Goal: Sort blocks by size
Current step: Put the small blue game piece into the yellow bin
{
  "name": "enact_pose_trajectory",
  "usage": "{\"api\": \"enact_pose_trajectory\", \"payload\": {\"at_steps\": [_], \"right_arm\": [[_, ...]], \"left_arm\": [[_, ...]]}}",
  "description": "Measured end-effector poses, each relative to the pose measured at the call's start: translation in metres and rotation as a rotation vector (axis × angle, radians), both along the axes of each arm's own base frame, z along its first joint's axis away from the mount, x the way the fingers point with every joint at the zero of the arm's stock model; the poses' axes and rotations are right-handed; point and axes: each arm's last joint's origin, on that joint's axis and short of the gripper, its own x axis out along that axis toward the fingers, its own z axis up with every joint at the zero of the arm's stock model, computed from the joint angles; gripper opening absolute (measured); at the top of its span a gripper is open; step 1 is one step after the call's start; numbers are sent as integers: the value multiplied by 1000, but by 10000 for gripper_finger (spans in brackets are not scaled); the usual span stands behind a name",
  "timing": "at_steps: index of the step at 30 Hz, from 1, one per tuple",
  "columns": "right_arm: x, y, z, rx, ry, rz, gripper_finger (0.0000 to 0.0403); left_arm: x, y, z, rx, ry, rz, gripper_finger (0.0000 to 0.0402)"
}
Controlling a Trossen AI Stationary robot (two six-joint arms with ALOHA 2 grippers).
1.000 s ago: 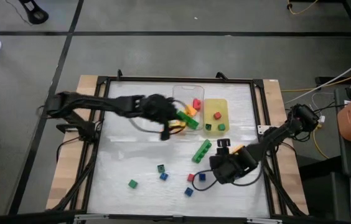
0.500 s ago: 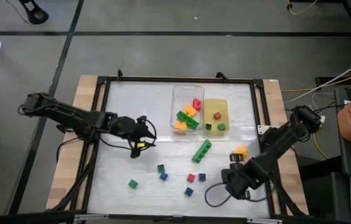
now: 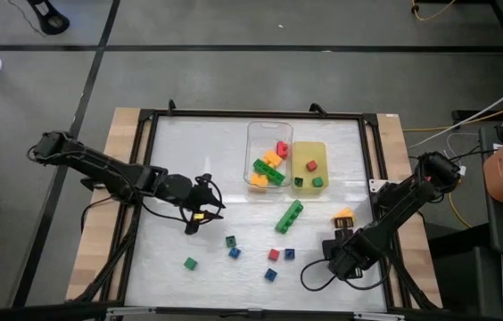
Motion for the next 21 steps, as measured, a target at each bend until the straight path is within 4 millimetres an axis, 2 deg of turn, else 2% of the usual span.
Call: {"api": "enact_pose_trajectory", "payload": {"at_steps": [21], "right_arm": [[-4,-4,-32,86,-53,9,176]], "left_arm": [[0,0,0,-11,1,8,141]]}}
